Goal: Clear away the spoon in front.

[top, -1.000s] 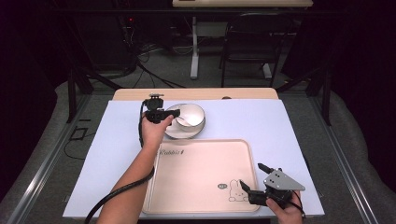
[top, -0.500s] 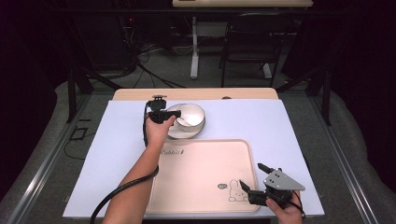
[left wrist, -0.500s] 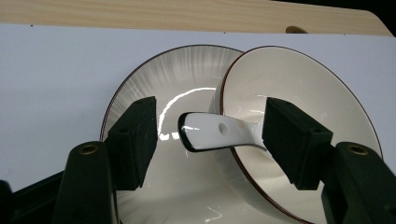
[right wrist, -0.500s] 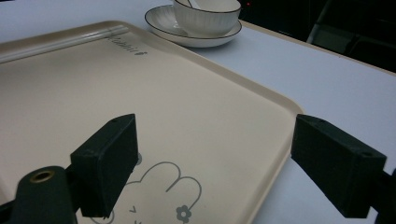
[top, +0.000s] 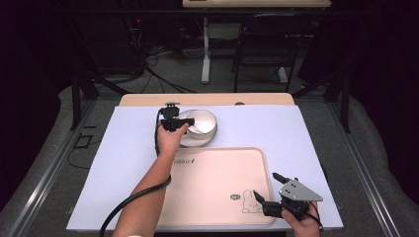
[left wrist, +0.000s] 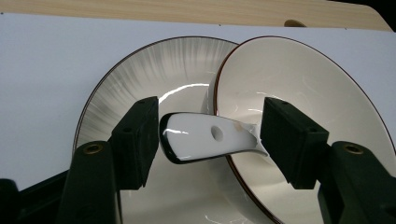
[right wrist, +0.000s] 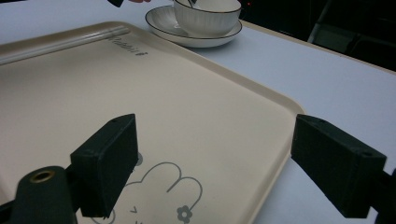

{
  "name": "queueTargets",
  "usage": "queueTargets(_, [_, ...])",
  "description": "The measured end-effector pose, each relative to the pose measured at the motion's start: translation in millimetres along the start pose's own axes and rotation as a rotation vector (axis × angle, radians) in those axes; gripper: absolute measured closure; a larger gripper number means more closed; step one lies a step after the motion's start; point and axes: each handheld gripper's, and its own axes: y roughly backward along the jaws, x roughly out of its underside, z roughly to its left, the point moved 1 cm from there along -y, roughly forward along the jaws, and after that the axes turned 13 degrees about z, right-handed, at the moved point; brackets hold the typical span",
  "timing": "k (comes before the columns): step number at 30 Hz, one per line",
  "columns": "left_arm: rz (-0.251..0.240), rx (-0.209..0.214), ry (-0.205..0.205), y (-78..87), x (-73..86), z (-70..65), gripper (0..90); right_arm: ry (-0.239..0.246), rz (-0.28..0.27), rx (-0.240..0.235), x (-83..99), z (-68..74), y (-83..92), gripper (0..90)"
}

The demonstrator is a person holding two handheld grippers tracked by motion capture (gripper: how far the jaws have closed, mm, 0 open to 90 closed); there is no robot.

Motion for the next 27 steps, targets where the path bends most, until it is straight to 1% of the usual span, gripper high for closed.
queueTargets(4, [0.001,0.012,0.0,-4.1,0.7,-0.5,37.2,0.0,0.0,0.0,-0.1,0.0,0.0,14.5])
queueTargets(11, [0.007,0.01,0.009,-10.7,1.9,-1.9,36.7,0.003,0.001,0.0,0.0,-0.2,0.0,14.6])
queueTargets(15, [0.013,0.008,0.013,-13.5,3.0,-2.9,38.2,0.003,0.001,0.0,-0.1,-0.3,-0.1,14.5])
queueTargets(20, [0.016,0.018,0.033,-16.3,4.3,-4.6,41.4,0.0,0.003,0.001,-0.1,-0.4,-0.2,14.6])
queueTargets(24, [0.002,0.01,0.033,-16.8,4.2,-6.0,43.4,-0.001,0.004,0.003,0.0,-0.8,-0.2,14.6])
queueTargets(27, [-0.004,0.016,0.039,-17.3,4.8,-6.4,46.3,-0.001,0.003,0.003,0.1,-1.2,-0.1,14.6])
